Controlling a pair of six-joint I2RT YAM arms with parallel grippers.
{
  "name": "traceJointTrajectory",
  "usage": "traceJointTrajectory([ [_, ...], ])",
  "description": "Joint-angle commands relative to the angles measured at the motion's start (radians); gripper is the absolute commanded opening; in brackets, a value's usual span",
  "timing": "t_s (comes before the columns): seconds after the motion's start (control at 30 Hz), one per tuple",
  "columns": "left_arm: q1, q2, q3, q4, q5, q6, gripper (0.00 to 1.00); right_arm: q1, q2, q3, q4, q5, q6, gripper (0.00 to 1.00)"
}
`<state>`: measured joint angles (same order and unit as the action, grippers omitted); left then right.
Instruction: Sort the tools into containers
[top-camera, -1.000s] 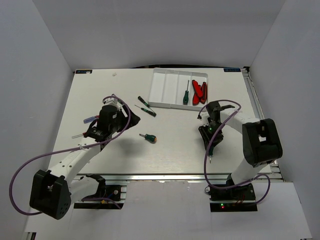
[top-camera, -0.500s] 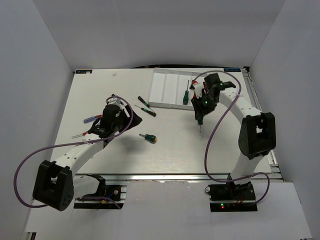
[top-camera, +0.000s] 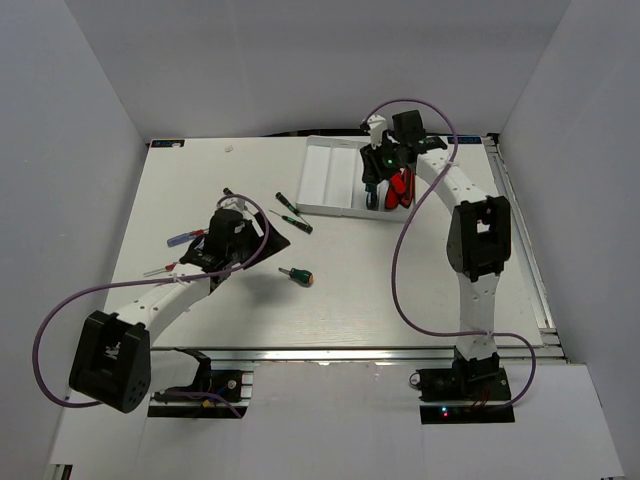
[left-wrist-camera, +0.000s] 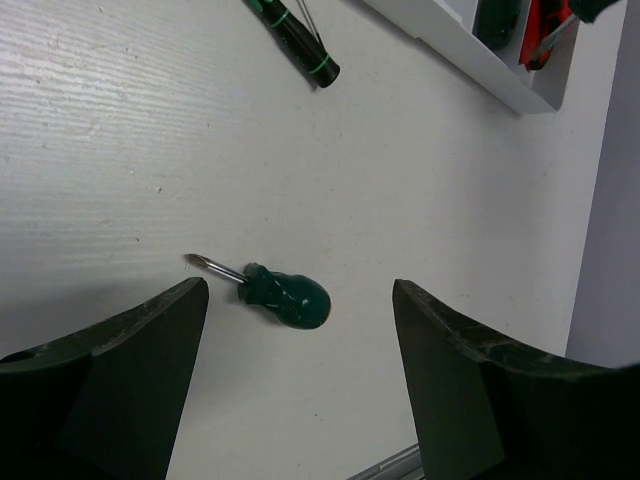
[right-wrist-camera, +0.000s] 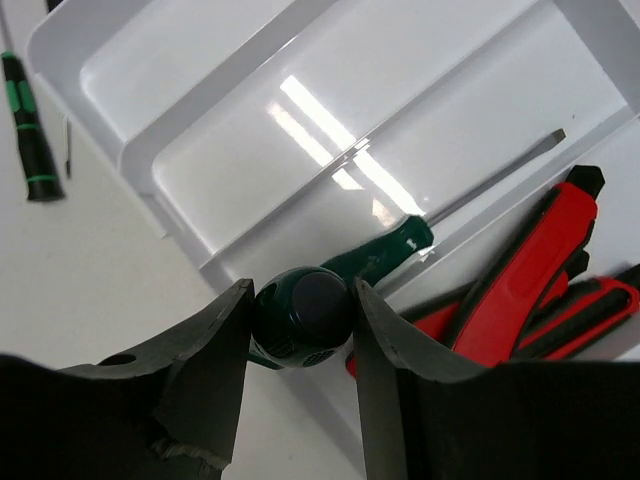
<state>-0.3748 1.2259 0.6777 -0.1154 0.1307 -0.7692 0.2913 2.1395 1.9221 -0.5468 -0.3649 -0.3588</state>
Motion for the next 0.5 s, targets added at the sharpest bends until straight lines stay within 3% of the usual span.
traceJointTrajectory([
  [0.0, 0.004, 0.012, 0.008, -0.047, 0.029, -0.035, 0.86, 0.006, 0.031, 0.074, 0.155, 0.032, 0.092, 0.00],
  [0.2, 0.004, 0.011, 0.000, -0.096, 0.038, -0.073, 0.87, 0.006, 0.114, 0.106, 0.223, 0.058, 0.139, 0.03],
  [0.3, 0.002, 0.014, 0.006, -0.128, 0.035, -0.107, 0.87, 0.009, 0.134, 0.095, 0.243, 0.057, 0.152, 0.21],
  [0.33, 0.002, 0.021, 0.011, -0.139, 0.033, -0.116, 0.87, 0.009, 0.135, 0.091, 0.251, 0.058, 0.153, 0.30],
  [0.37, 0.001, 0.026, 0.014, -0.159, 0.030, -0.123, 0.87, 0.009, 0.138, 0.084, 0.263, 0.057, 0.158, 0.46],
  [0.47, -0.010, 0.060, 0.031, -0.187, 0.018, -0.157, 0.87, 0.011, 0.131, 0.071, 0.277, 0.061, 0.156, 0.71],
])
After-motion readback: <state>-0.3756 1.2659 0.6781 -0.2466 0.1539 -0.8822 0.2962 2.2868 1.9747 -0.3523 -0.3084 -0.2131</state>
